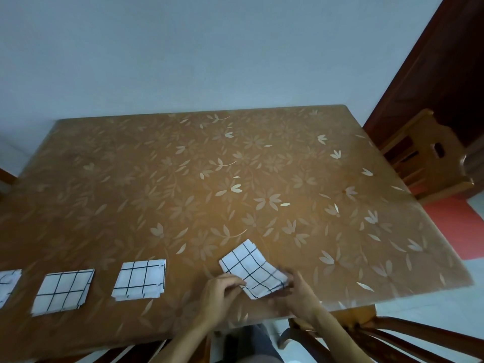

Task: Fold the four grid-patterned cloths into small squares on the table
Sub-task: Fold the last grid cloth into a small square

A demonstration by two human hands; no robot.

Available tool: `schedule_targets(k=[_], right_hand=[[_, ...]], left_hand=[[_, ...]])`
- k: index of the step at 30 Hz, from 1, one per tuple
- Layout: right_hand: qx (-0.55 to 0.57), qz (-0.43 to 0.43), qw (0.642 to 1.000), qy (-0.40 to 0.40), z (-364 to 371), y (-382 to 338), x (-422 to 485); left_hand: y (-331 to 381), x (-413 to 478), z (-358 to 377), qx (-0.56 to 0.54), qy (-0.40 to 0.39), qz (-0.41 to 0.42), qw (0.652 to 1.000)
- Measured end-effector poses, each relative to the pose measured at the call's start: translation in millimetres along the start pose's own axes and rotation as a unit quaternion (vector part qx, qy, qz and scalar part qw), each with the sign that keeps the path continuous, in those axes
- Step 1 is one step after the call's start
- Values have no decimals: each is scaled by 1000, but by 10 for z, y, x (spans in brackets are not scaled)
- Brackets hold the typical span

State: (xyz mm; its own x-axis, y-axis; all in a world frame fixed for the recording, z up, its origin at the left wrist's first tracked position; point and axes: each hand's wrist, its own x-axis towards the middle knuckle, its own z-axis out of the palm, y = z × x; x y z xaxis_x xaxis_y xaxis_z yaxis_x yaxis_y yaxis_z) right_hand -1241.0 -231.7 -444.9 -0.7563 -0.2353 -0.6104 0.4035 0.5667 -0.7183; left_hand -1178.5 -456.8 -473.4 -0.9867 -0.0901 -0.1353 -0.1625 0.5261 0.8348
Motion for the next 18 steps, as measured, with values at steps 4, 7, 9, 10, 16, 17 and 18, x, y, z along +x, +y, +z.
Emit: schedule_targets(k=[4, 7, 9, 10, 16, 17, 18], right_hand=[[-219, -135, 966, 31, -102, 3, -53], [-335, -235, 912, -21, -65, 42, -39], [-375, -255, 891, -36, -19, 18, -55], [-379, -259, 888, -38, 3, 8, -65], [-334, -235, 912, -30, 121, 17, -91], [-336, -225, 914, -32, 124, -4, -98], [-332, -222, 916, -32, 128, -6, -88]], left_hand=[[-111, -50, -40, -35, -20, -28, 999], [-182, -73, -94, 0, -53, -34, 998], [-207, -95, -132, 81, -61, -9, 995], [-210, -110, -149, 124, -58, 8, 991], [-193, -226, -212, 222, -53, 43, 973], [-195, -236, -214, 223, -55, 42, 972], [-198, -241, -218, 221, -52, 42, 973]])
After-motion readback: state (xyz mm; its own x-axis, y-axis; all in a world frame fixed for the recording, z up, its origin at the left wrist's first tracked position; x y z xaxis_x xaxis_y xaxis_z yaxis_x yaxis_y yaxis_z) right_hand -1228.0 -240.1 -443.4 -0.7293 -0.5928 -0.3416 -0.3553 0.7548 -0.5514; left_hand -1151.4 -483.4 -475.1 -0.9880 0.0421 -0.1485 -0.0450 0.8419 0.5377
